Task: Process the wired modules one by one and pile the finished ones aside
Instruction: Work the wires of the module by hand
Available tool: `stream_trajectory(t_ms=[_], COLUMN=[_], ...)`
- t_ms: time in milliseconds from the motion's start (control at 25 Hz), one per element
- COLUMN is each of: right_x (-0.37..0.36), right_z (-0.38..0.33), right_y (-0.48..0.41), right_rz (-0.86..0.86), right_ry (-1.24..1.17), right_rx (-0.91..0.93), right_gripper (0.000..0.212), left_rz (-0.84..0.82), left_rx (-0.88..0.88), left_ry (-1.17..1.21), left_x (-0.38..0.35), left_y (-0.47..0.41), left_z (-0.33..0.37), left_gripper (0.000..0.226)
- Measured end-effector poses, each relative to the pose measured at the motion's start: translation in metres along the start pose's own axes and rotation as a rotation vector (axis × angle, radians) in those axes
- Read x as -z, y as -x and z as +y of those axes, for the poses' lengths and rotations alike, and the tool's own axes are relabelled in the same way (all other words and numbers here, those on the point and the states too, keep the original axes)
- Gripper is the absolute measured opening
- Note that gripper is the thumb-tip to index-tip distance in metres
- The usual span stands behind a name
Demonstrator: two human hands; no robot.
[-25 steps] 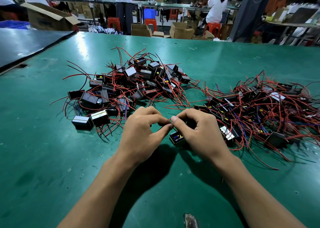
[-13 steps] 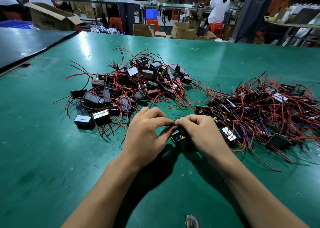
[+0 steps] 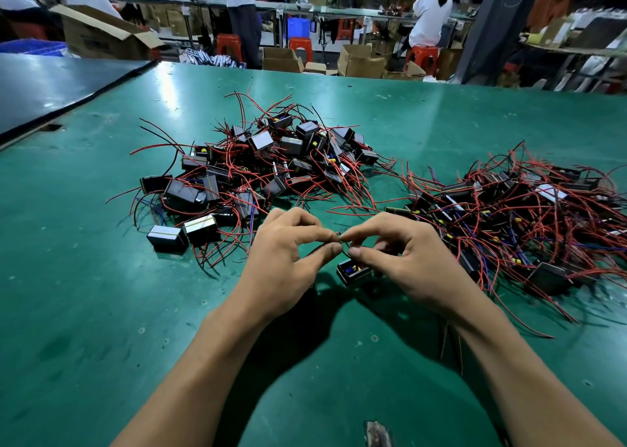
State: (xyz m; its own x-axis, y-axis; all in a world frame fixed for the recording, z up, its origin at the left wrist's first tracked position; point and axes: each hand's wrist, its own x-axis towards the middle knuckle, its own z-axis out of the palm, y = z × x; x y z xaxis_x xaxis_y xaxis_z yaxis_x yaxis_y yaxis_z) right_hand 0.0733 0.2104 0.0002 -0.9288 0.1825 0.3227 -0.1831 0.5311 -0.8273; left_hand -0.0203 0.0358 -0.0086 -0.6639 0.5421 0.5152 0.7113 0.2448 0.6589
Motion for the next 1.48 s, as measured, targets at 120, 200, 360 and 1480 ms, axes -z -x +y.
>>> stream_trajectory(t_ms=[120, 200, 360, 1480], right_x=[0.001, 0.002, -0.002, -0.023], right_z=[0.002, 0.003, 0.001, -0.012], right_y=[0.0, 0.0, 0.0, 0.0], right_rz=[0.003, -0.004, 0.009, 0.046], right_ry=[0.014, 0.028, 0.011, -0.732], right_rx=[-0.029, -0.039, -0.114, -0.652], right_gripper=[0.02, 0.01, 0.006, 0.017], left_rz=[-0.016, -0.018, -0.009, 0.091], left_rx=[0.022, 0.021, 0.006, -0.005], left_ry=[0.041, 0.045, 0.023, -0.05], left_x=[0.001, 0.001, 0.001, -0.006], left_y=[0.0, 0.0, 0.001, 0.003], left_z=[0.002, 0.003, 0.006, 0.004], left_gripper=[0.014, 0.014, 0.013, 0.009])
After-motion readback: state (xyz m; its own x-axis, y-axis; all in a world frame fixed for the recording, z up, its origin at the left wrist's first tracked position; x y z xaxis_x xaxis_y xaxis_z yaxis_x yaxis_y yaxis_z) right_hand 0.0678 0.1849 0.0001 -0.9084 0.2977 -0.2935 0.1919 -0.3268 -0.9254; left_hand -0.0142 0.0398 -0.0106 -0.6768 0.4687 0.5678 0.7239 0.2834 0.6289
